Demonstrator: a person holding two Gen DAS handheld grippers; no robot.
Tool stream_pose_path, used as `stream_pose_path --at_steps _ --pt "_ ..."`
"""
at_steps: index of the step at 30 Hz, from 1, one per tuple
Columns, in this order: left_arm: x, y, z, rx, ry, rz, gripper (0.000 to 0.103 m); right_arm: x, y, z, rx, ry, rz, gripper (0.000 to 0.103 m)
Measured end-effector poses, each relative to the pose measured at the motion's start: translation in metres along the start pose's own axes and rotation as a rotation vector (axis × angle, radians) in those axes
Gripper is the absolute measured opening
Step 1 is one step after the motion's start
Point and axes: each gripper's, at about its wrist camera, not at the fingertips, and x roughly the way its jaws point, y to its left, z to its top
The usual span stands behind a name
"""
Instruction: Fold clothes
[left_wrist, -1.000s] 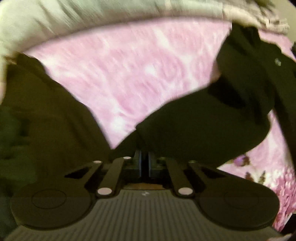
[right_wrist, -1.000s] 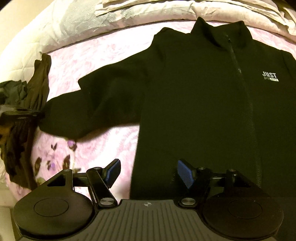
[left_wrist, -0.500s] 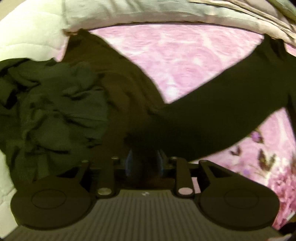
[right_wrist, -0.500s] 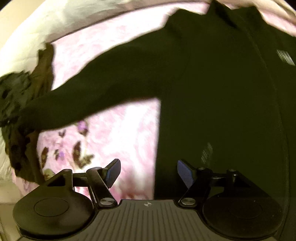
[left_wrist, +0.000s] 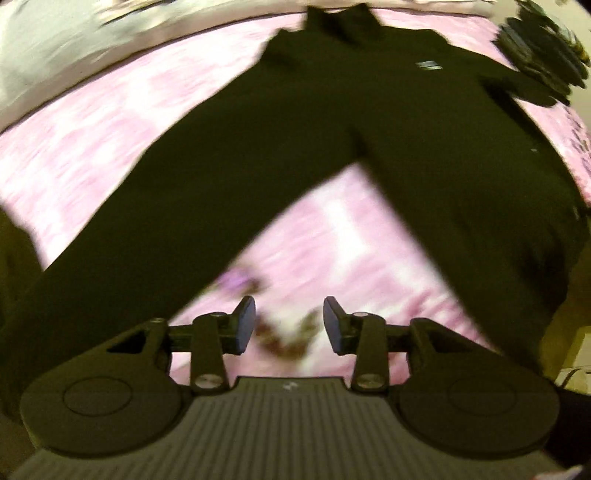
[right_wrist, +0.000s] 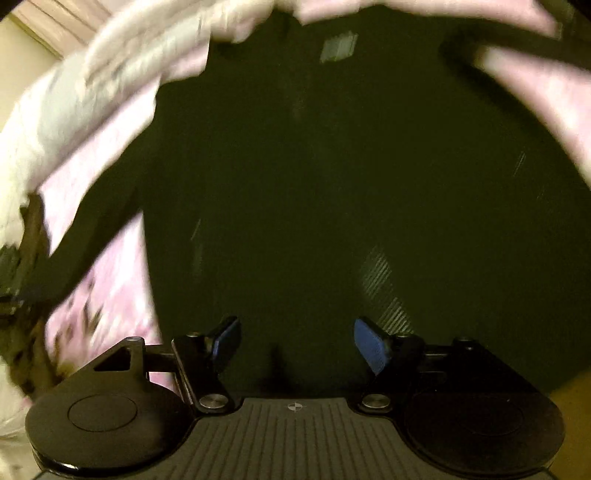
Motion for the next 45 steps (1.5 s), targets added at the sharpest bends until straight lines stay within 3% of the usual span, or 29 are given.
stream_pose_path --at_steps 4,6,11,13,16,19,23,25,30,32,33,38,40,45 --pt "0.007 -0.057 0.030 0.012 -0.007 0.017 0.038 0.013 -0.049 0.078 -0.027 -0.134 0.016 0.071" --pt "0.012 -0.083 0.040 -0.005 0.002 0.034 0.039 0.032 -0.064 0.123 -0.074 -0.182 0.069 0.071" --pt "0.033 -0.134 0.054 -0.053 0.063 0.083 0.040 0.098 -0.105 0.197 -0.177 -0.186 0.167 0.071" --pt "0.042 -0.153 0.060 -0.067 0.090 0.087 0.040 0.112 -0.138 0.213 -0.180 -0.147 0.087 0.071" --pt "0.047 -0.173 0.070 -0.050 0.104 0.078 0.041 0.107 -0.200 0.214 -0.074 -0.122 -0.046 0.071" --pt "0.052 -0.188 0.082 -0.038 0.104 0.073 0.044 0.082 -0.236 0.206 0.012 -0.137 -0.074 0.071" --pt "0.061 -0.199 0.094 -0.051 0.090 0.070 0.044 0.063 -0.212 0.195 -0.041 -0.198 0.041 0.071" --pt "0.060 -0.203 0.096 -0.049 0.082 0.076 0.044 0.069 -0.189 0.196 -0.095 -0.191 0.104 0.072" --pt "0.039 -0.205 0.095 -0.059 0.042 0.108 0.050 0.062 -0.142 0.193 -0.130 -0.144 0.157 0.072" --pt "0.026 -0.197 0.091 -0.083 0.020 0.126 0.054 0.047 -0.123 0.183 -0.150 -0.137 0.135 0.095" --pt "0.018 -0.191 0.089 -0.098 0.005 0.133 0.055 0.038 -0.114 0.176 -0.160 -0.145 0.115 0.098" --pt "-0.028 -0.158 0.073 -0.125 -0.088 0.147 0.077 -0.002 -0.069 0.138 -0.147 -0.119 0.034 0.098" --pt "-0.045 -0.143 0.062 -0.127 -0.103 0.152 0.091 -0.020 -0.052 0.121 -0.126 -0.112 -0.017 0.099" --pt "-0.079 -0.096 0.026 -0.129 -0.123 0.148 0.095 -0.071 -0.008 0.065 -0.040 -0.143 -0.156 0.103"
